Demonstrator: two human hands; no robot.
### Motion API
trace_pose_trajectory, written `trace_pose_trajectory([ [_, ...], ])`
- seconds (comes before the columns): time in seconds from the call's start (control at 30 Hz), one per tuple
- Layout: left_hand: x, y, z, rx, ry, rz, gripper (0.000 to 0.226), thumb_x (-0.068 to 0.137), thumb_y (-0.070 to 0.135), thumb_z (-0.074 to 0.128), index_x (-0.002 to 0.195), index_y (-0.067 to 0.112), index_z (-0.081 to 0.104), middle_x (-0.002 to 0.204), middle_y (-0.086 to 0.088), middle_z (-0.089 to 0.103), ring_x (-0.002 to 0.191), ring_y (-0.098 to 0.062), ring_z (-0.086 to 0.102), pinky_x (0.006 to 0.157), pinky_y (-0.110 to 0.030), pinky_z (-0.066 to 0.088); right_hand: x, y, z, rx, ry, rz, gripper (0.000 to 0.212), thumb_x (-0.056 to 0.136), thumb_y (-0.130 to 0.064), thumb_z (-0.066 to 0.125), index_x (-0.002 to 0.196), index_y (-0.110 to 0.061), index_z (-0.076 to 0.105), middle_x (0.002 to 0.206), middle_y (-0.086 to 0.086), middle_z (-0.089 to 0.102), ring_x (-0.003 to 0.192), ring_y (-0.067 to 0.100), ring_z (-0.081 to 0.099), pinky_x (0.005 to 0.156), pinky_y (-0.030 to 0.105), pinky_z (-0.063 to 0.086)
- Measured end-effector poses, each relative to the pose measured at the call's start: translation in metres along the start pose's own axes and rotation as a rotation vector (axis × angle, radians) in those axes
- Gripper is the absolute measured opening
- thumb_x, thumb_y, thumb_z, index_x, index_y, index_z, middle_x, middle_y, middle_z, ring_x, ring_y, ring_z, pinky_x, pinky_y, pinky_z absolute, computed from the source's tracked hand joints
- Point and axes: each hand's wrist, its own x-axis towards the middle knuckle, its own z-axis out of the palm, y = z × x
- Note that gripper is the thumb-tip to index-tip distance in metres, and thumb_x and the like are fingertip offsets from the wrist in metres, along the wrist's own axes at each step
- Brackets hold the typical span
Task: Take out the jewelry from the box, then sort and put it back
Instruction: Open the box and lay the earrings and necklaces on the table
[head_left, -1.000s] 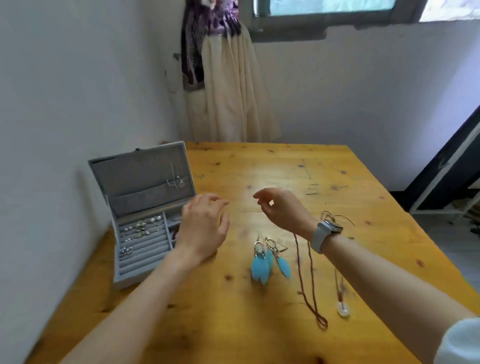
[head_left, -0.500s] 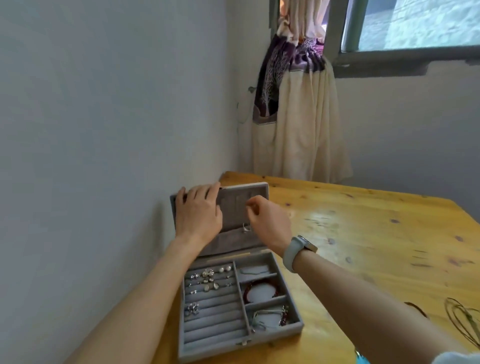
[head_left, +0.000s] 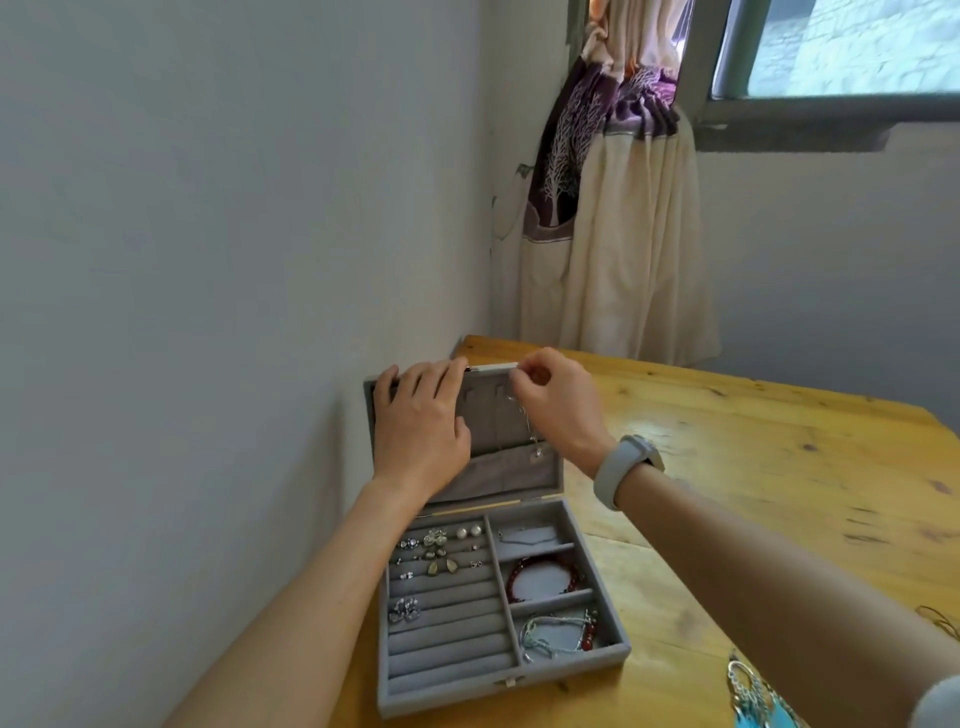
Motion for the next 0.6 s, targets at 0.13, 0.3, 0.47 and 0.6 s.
trace_pose_trajectory([
  [0.13,0.003,0.002,-0.010,-0.012,-0.131,-0.039,0.059,0.086,0.026,0.046,0.141,0.021,0.026,0.143,0.002,0.035,0.132,-0.016,0.027,0.112,-0.039,0.005,0.010,-0.030,-0.031,0.216,-0.050,-0.030,0.005,0.087,-0.015,0.054,0.087,-0.011,0.058,0.077,0.000,0.058,0.072,0.011,0.053,0.066,0.020,0.044],
  [0.3,0.010,0.014,-0.037,-0.388,-0.096,-0.149,0.050,0.088,0.016,0.048,0.137,0.016,0.037,0.144,0.001,0.038,0.132,-0.014,0.031,0.113,-0.035,0.015,0.004,-0.064,-0.069,0.361,-0.098,-0.074,0.004,0.088,-0.009,0.053,0.086,-0.008,0.055,0.068,0.001,0.059,0.064,0.014,0.057,0.069,0.028,0.051],
  [0.47,-0.010,0.057,-0.085,-1.112,-0.086,-0.297,0.035,0.089,0.003,0.049,0.122,0.014,0.055,0.122,0.004,0.056,0.116,-0.005,0.048,0.093,-0.011,0.036,-0.028,-0.088,-0.110,0.405,-0.125,-0.126,0.008,0.087,-0.007,0.056,0.079,-0.011,0.056,0.066,0.003,0.059,0.059,0.010,0.055,0.061,0.020,0.050],
  [0.6,-0.056,0.093,-0.114,-1.405,-0.232,-0.258,0.032,0.091,0.006,0.050,0.120,0.015,0.056,0.118,0.004,0.061,0.108,-0.003,0.056,0.086,-0.007,0.043,-0.076,-0.090,-0.141,0.372,-0.210,-0.091,0.010,0.085,-0.011,0.059,0.077,-0.016,0.060,0.066,0.001,0.059,0.063,0.010,0.056,0.063,0.022,0.050],
])
